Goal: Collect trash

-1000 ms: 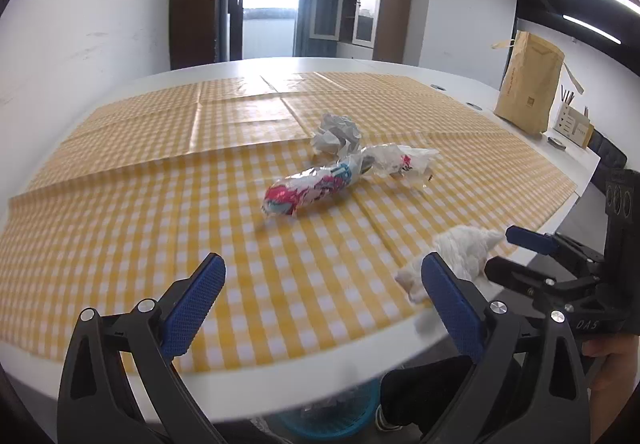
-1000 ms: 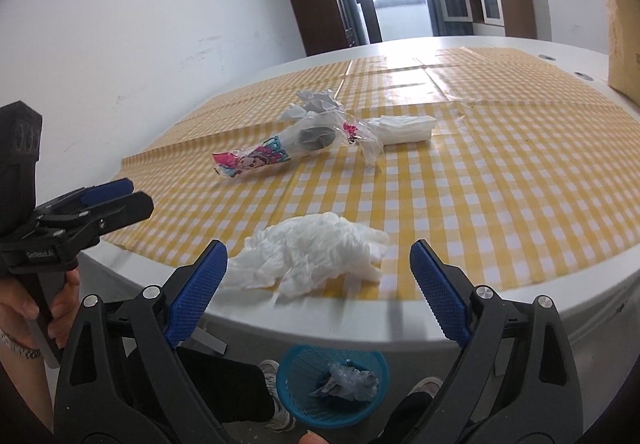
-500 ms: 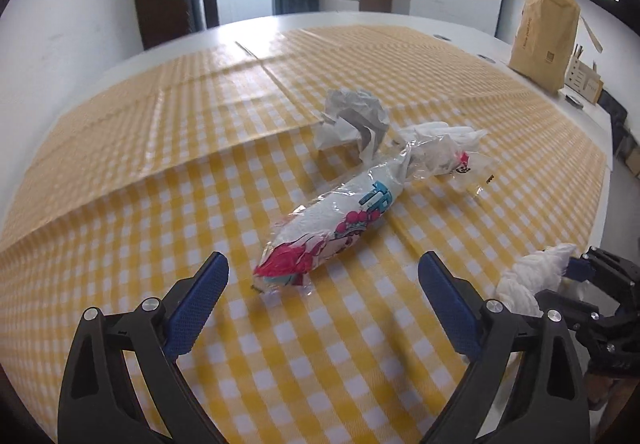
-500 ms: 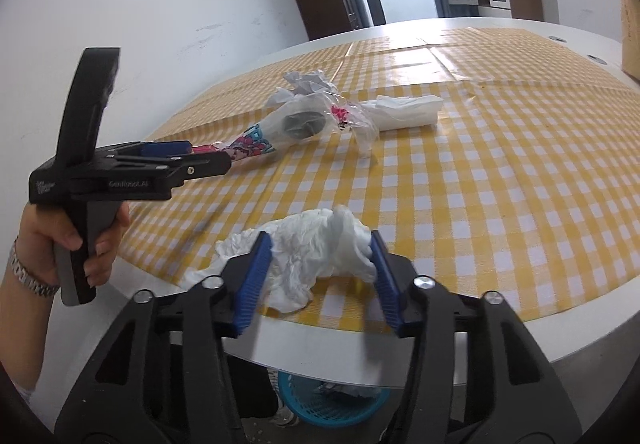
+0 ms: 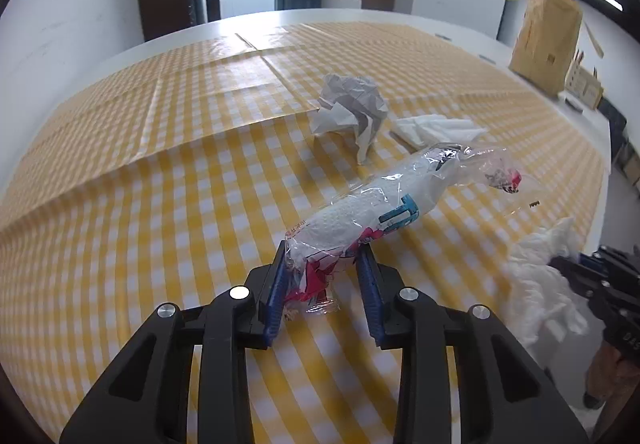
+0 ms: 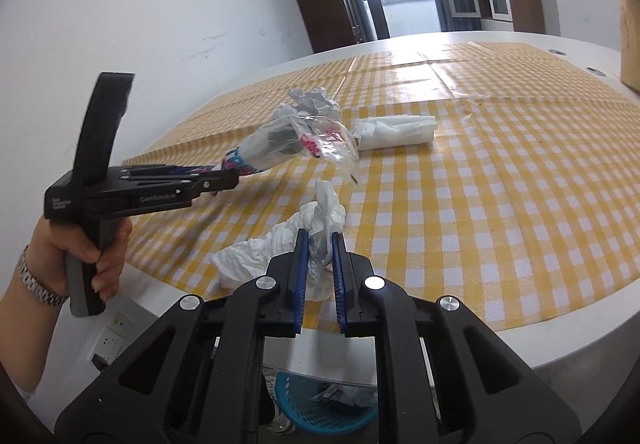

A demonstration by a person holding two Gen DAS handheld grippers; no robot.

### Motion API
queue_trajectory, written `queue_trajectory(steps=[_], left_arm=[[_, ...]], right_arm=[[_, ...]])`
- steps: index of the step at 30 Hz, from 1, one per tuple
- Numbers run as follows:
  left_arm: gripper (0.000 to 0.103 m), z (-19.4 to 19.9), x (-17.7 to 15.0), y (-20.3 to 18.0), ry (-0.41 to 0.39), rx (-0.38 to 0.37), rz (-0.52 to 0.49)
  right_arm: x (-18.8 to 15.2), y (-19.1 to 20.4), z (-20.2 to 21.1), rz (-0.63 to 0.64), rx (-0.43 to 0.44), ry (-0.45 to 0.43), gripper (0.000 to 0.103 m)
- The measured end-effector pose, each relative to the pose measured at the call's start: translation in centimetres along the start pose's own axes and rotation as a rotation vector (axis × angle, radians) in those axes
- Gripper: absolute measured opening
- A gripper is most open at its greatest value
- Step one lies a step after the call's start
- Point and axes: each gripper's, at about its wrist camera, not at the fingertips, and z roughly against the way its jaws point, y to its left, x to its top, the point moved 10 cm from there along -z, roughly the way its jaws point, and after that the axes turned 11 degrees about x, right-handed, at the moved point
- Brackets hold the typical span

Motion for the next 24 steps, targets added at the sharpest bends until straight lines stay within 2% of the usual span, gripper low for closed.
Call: queue_trajectory(steps=[5,12,16,21,24], left_arm=[[0.031,3.4,-0.9,0.9,-0.049,0.027,0.11],[0.029,7.8,-2.7,3.0,-0.11,0.088,0.195],[0.029,9.5,-4.5,4.0,-0.117,0.122,0.219],[0.028,12.0,-7.0,4.5,-0.131,0.113,0.263],[0.028,13.4,-8.7,5.0,-0.137,0.143,0.262]], right_arm=[[0.5,1.3,1.0,0.031,-0.001,-0.017,0.011],[1.0,3.3,3.3,0.061,-0.017,-0.06,0.01],[1.2,4.0,4.5,0.07,-0.025,-0.081,0.01],[1.2,6.1,6.0,0.099,-0.025,-0.099,0.01],[0.4,7.4,6.8,0.131,-0.028,-0.091,0.01]])
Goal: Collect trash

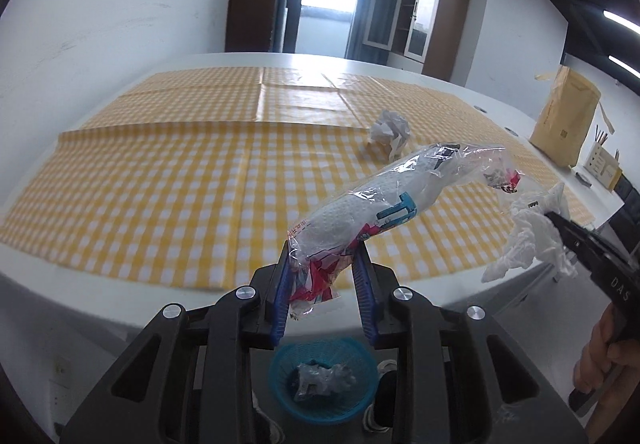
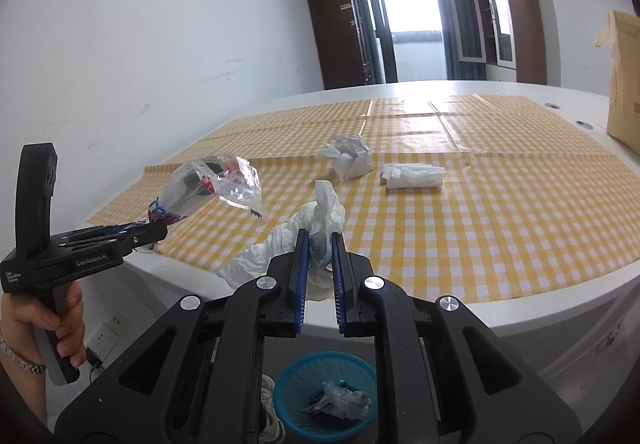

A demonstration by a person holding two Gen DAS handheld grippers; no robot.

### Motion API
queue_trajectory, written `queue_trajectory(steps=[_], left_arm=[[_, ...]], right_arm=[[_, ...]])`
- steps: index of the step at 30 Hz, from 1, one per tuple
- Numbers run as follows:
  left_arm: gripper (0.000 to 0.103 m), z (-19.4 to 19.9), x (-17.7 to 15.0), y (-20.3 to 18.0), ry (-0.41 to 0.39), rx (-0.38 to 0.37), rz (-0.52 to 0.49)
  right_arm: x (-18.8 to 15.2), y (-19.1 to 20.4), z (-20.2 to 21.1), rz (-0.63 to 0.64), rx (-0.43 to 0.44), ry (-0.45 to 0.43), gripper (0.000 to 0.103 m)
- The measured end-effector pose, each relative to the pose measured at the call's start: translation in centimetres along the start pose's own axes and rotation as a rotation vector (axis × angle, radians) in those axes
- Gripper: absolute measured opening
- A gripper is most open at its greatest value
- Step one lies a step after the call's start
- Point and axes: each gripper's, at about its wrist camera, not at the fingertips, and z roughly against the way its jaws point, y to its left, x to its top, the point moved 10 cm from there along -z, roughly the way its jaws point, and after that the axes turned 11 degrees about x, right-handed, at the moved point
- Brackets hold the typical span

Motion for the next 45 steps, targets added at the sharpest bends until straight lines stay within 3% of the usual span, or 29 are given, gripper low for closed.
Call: queue_trajectory(steps=[6,18,29,37,45], left_arm=[[0.027,2.7,-2.5,2.6,-0.004,0.046,0.001],[0.027,4.6,-9.5,3.7,0.06,0.018,-0.028],[0.027,-1.1,-16.4,3.0,0.198,0.031,-0.067],[0.027,-6.0,-18.9,5.2,0.274,0.107,-0.061],[0.027,-11.1,-21.0,4.3,0.359,0.096,-0.072]], right_arm=[[-0.5,1.8,1.7,0.032,0.002,-0.006,0.01],[-4.4,3.3,3.1,0.021,0.0,0.043,0.01],[-10.8,2.1,0.5,0.01,-0.053,0.181,0.01],[-14.0,1.8,-2.0,0.01,-0.053,0.262,0.01],[-18.7,0.9,-5.3,-0.01,-0.054,0.37,0.01]])
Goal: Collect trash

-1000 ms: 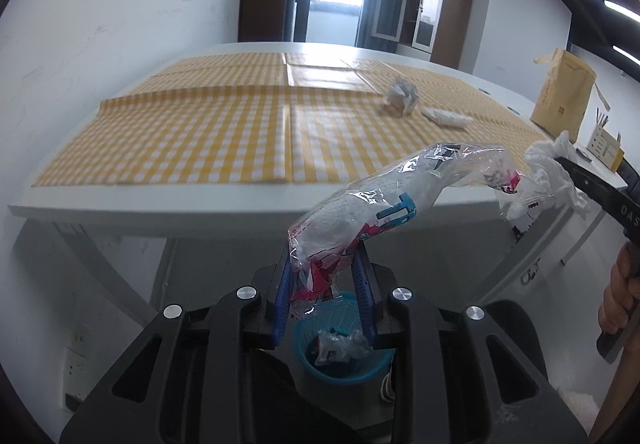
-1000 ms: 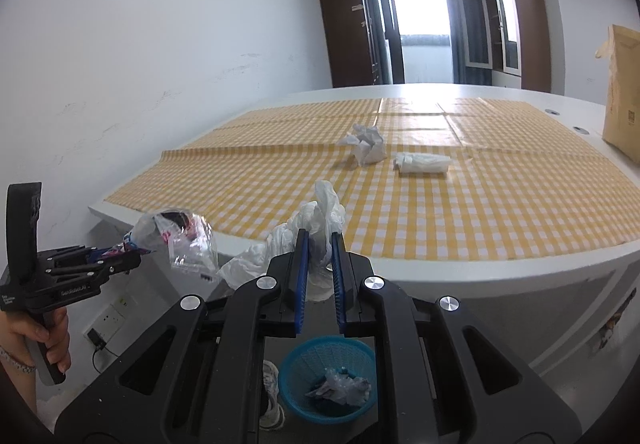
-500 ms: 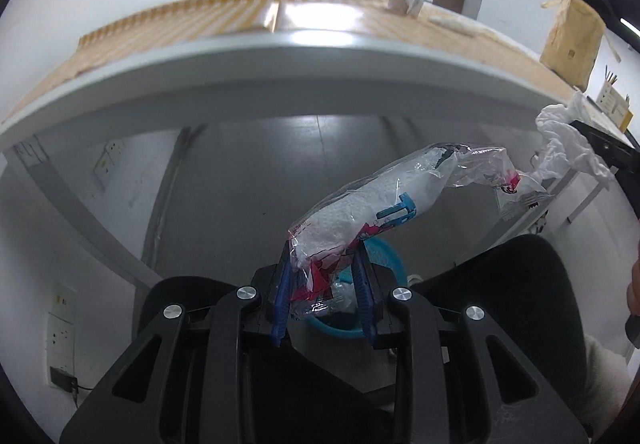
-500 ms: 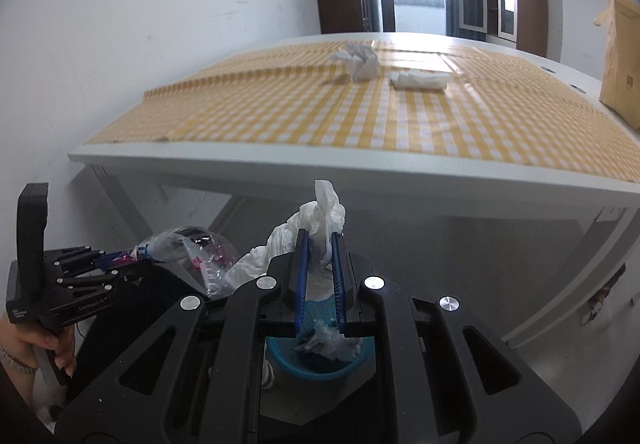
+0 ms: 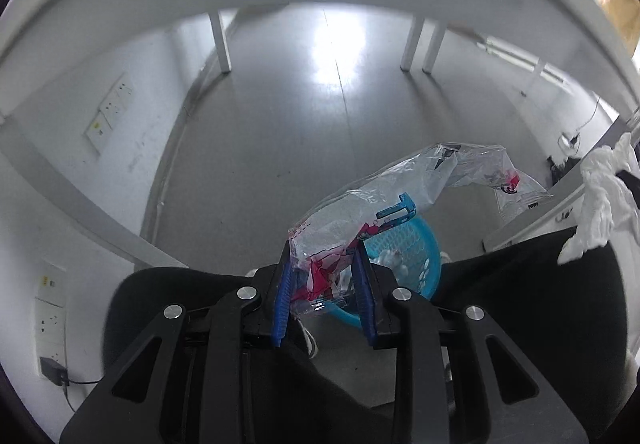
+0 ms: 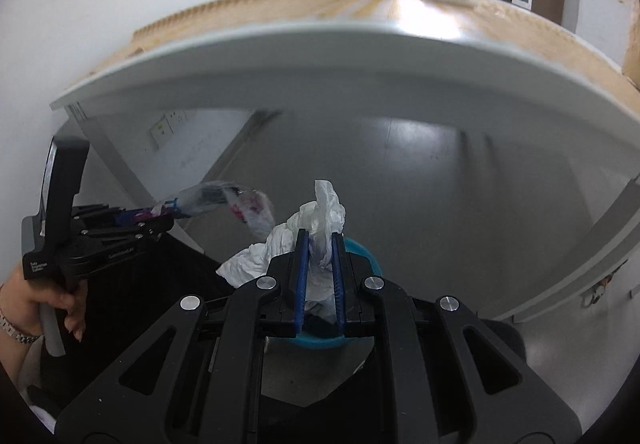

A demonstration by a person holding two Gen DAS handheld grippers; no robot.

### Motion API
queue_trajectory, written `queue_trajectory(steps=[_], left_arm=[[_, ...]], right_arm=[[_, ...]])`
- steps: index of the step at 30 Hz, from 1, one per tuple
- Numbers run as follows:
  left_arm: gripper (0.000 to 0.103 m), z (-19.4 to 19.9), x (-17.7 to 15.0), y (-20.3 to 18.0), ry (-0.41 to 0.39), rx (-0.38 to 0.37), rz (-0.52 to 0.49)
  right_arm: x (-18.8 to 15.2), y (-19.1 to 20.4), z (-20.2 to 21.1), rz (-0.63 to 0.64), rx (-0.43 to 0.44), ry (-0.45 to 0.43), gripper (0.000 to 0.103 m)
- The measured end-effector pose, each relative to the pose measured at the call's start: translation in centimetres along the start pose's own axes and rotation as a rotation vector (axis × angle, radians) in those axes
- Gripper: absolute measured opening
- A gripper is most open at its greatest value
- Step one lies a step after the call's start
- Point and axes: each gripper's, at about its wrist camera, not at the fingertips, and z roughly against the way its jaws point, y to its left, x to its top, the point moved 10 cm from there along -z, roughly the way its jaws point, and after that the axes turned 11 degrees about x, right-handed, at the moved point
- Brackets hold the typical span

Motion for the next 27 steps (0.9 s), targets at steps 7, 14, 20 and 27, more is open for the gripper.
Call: queue_trajectory(steps=[7,14,20,27], left_arm=[[0.027,-5.3,-1.7,-2.5,0.102,0.002,-0.076],[0.027,-9.5,-1.9,-3.6,0.209,-0.031,-0.079],[0.027,-12.2,-2.1,-6.5,0.253,0.01,-0.124],[0.027,-14.7,-2.4,-7.2,0.315,0.027,-0.118]], right_arm=[[-3.3,-2.0,-4.7,-0.057,-0.011,0.102,0.01],[-5.4,-3.3,-8.9,-0.048,-0.055,0.188,0.01],[-6.2,-4.7,-11.7,-0.163,0.006,0.228,0.01],[-6.8,-4.9,-16.6,-0.168,0.006,0.287,0.011]])
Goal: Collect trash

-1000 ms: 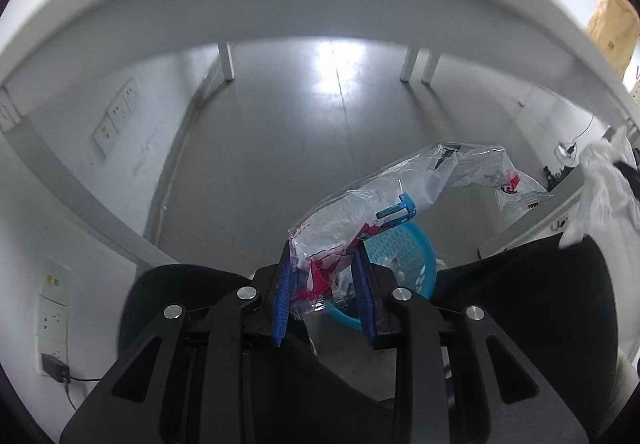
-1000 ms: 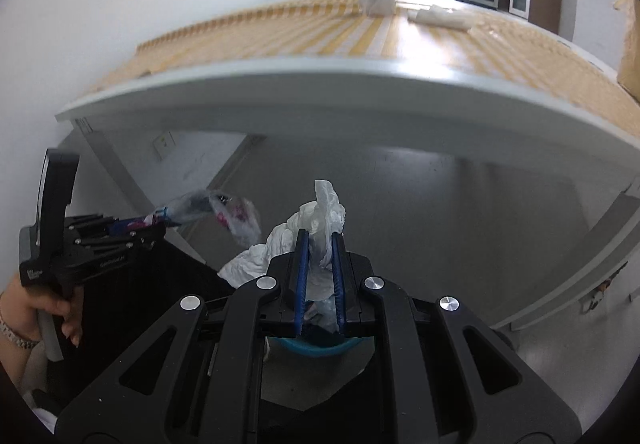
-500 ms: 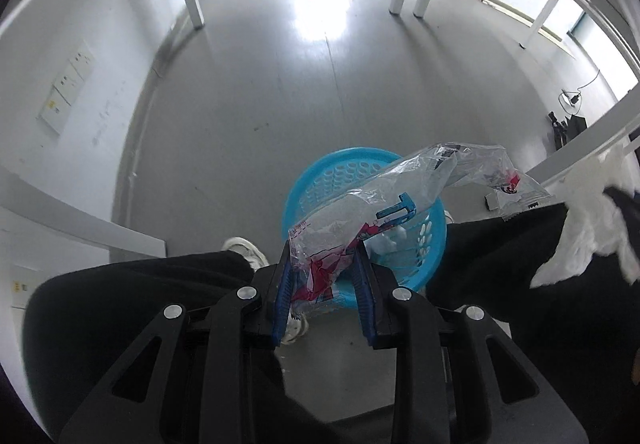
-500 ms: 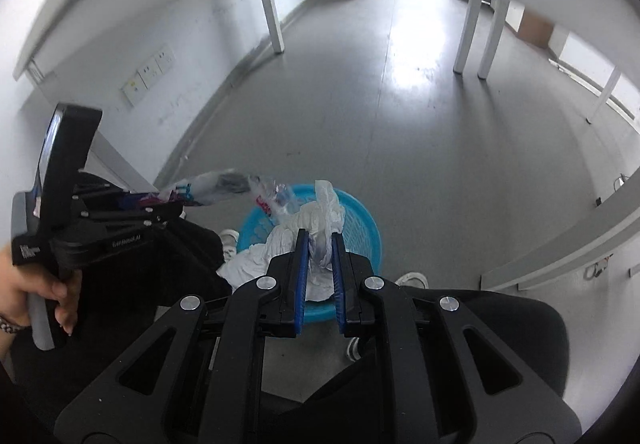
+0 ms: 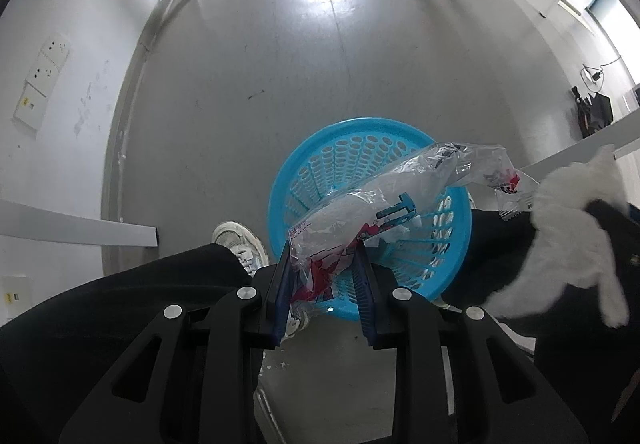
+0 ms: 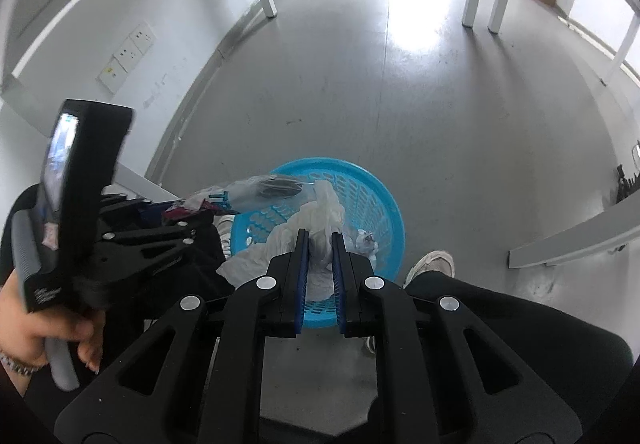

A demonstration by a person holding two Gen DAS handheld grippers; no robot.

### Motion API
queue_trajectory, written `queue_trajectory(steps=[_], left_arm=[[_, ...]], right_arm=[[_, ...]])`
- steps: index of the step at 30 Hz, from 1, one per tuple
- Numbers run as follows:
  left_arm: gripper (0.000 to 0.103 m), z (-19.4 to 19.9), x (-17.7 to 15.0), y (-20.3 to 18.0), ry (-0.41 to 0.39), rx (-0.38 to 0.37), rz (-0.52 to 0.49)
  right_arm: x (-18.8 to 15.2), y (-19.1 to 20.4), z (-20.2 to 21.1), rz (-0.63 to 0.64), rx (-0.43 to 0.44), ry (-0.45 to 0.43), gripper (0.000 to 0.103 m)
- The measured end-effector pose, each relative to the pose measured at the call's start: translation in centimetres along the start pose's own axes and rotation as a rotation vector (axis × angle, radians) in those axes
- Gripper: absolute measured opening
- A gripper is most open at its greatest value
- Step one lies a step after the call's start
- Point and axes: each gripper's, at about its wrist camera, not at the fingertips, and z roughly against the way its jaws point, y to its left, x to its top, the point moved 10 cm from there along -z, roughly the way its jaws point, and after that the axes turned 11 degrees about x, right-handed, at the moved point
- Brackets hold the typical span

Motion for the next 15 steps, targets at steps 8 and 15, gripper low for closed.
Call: queue_trajectory(steps=[8,15], left_arm=[[0.027,-2.7,0.4,0.2,0.069,0.025,-0.007],[0.027,-5.5,1.2,-0.3,0.129,0.055,-0.018]], right_arm=[[0.6,-1.8,-5.5,-0.08,0.007,0.13,0.011],[0.0,-3.9,-9.4,-0.095,-0.029,0.21,0.011]])
